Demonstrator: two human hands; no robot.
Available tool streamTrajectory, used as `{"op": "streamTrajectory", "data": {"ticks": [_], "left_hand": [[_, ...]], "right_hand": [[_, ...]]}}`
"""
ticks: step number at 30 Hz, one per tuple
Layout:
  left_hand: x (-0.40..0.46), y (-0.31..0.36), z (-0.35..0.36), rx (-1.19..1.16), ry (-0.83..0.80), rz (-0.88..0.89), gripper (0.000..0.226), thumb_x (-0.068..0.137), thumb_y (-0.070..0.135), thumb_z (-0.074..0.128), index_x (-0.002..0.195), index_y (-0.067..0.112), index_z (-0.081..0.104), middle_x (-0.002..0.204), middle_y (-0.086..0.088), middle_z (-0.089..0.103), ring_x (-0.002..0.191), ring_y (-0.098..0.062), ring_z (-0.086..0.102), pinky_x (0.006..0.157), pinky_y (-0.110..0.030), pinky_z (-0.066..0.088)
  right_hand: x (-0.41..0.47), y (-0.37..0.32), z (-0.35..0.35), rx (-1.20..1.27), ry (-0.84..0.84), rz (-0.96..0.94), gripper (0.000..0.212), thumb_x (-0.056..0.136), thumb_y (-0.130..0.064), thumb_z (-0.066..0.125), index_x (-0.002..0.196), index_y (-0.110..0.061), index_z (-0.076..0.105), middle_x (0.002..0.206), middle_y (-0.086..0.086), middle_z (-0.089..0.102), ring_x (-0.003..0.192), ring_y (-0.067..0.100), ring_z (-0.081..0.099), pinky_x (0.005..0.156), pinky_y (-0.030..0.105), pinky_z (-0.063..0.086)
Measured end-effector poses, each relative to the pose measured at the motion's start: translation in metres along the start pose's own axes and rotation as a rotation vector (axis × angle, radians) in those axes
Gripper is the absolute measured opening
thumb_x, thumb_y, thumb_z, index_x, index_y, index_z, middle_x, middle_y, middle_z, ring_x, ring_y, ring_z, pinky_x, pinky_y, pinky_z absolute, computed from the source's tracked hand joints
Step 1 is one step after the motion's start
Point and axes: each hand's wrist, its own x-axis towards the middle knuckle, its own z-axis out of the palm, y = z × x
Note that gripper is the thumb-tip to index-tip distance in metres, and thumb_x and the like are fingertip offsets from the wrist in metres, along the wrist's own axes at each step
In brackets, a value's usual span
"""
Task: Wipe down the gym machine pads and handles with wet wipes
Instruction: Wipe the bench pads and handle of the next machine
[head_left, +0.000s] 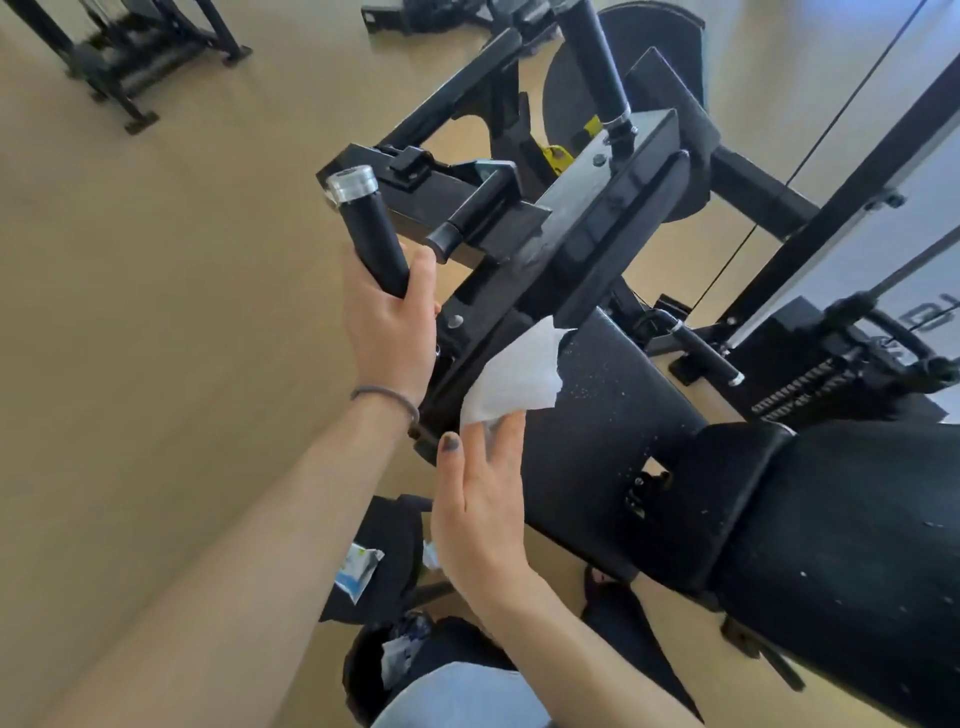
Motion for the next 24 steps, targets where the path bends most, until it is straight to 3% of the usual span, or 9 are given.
{"op": "streamTrajectory", "data": {"ticks": [2, 4, 6, 9, 12, 15, 17, 20, 24], "left_hand": [[0.0, 0.001, 0.0, -0.013, 0.009, 0.015, 0.028, 0.093, 0.029, 0.061, 0.103, 0.005, 0.048, 0.078, -0.014, 0.057, 0.056, -0.017, 0.057, 0.054, -0.027, 0.049], [-0.001, 0.002, 0.0, -0.021, 0.009, 0.035, 0.023, 0.093, 0.028, 0.061, 0.1, 0.012, 0.047, 0.081, -0.014, 0.058, 0.057, -0.018, 0.057, 0.055, -0.028, 0.051], [-0.001, 0.001, 0.0, -0.038, -0.001, 0.037, 0.021, 0.094, 0.028, 0.062, 0.097, 0.014, 0.046, 0.082, -0.016, 0.058, 0.058, -0.019, 0.057, 0.055, -0.028, 0.05], [0.001, -0.004, -0.002, -0.036, -0.013, 0.044, 0.022, 0.092, 0.033, 0.061, 0.096, 0.017, 0.047, 0.084, -0.02, 0.06, 0.063, -0.025, 0.06, 0.058, -0.029, 0.051], [0.0, -0.005, -0.003, -0.044, -0.021, 0.067, 0.02, 0.093, 0.032, 0.061, 0.095, 0.019, 0.047, 0.083, -0.017, 0.06, 0.063, -0.023, 0.06, 0.06, -0.029, 0.053], [0.0, -0.003, -0.003, -0.057, -0.021, 0.075, 0.021, 0.094, 0.03, 0.062, 0.095, 0.016, 0.047, 0.08, -0.01, 0.059, 0.06, -0.018, 0.058, 0.06, -0.028, 0.052], [0.001, -0.003, -0.004, -0.067, -0.038, 0.075, 0.023, 0.094, 0.03, 0.062, 0.095, 0.013, 0.047, 0.076, -0.009, 0.057, 0.059, -0.017, 0.056, 0.059, -0.028, 0.05], [0.0, -0.004, -0.007, -0.098, -0.092, 0.079, 0.031, 0.095, 0.031, 0.061, 0.103, 0.004, 0.048, 0.074, -0.01, 0.056, 0.058, -0.015, 0.055, 0.058, -0.023, 0.048], [-0.001, -0.006, -0.009, -0.101, -0.125, 0.075, 0.036, 0.096, 0.031, 0.059, 0.11, 0.0, 0.047, 0.076, -0.015, 0.055, 0.058, -0.015, 0.054, 0.057, -0.02, 0.048]], "right_hand": [[0.028, 0.0, -0.001, -0.105, 0.114, 0.021, 0.038, 0.104, -0.02, 0.024, 0.115, 0.0, 0.055, 0.131, 0.03, 0.043, 0.127, 0.055, 0.043, 0.106, 0.066, 0.036], [0.052, 0.002, -0.002, -0.21, 0.239, 0.038, 0.044, 0.099, -0.012, 0.027, 0.107, 0.015, 0.061, 0.11, 0.039, 0.055, 0.11, 0.057, 0.05, 0.101, 0.067, 0.034], [0.033, -0.004, 0.006, -0.351, 0.178, -0.003, 0.046, 0.103, -0.013, 0.025, 0.109, 0.013, 0.062, 0.11, 0.033, 0.058, 0.116, 0.052, 0.049, 0.112, 0.063, 0.027], [-0.035, -0.021, 0.017, -0.328, -0.069, -0.058, 0.067, 0.108, -0.034, 0.004, 0.14, 0.004, 0.048, 0.148, 0.019, 0.044, 0.149, 0.033, 0.024, 0.127, 0.047, 0.01], [-0.029, -0.014, 0.014, -0.344, -0.009, -0.112, 0.06, 0.107, -0.039, 0.008, 0.113, -0.005, 0.058, 0.121, 0.009, 0.053, 0.121, 0.026, 0.043, 0.111, 0.048, 0.035], [0.006, -0.018, 0.004, -0.364, 0.077, -0.143, 0.036, 0.103, -0.032, 0.024, 0.098, -0.012, 0.053, 0.102, -0.001, 0.048, 0.103, 0.022, 0.044, 0.105, 0.045, 0.036], [0.007, -0.022, 0.009, -0.388, 0.056, -0.238, 0.036, 0.104, -0.027, 0.028, 0.115, -0.01, 0.058, 0.12, 0.003, 0.055, 0.123, 0.025, 0.046, 0.12, 0.045, 0.026], [-0.014, -0.009, 0.013, -0.447, 0.021, -0.276, 0.053, 0.108, -0.03, 0.024, 0.153, -0.005, 0.033, 0.161, 0.01, 0.034, 0.155, 0.021, 0.017, 0.128, 0.04, 0.004], [-0.029, 0.009, 0.006, -0.538, -0.047, -0.327, 0.059, 0.108, -0.038, 0.018, 0.158, -0.006, 0.025, 0.165, 0.01, 0.026, 0.157, 0.022, 0.01, 0.128, 0.042, 0.003]]}}
